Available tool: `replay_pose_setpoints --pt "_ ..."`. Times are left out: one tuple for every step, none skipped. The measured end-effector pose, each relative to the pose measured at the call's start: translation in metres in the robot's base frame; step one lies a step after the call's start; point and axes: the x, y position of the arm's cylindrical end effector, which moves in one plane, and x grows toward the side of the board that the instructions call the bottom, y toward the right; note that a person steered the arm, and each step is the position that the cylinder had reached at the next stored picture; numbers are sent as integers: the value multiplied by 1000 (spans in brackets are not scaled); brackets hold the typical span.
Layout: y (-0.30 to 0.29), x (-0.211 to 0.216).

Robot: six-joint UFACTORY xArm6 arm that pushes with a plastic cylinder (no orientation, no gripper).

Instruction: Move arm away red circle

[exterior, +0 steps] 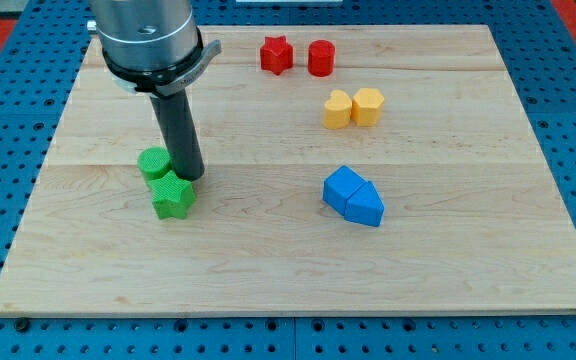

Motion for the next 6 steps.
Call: replay_pose_setpoints --pt "52 36" --pt "-1 77" --pt "-23 28" --pt "14 72" --pt "93 58" --pt "96 49"
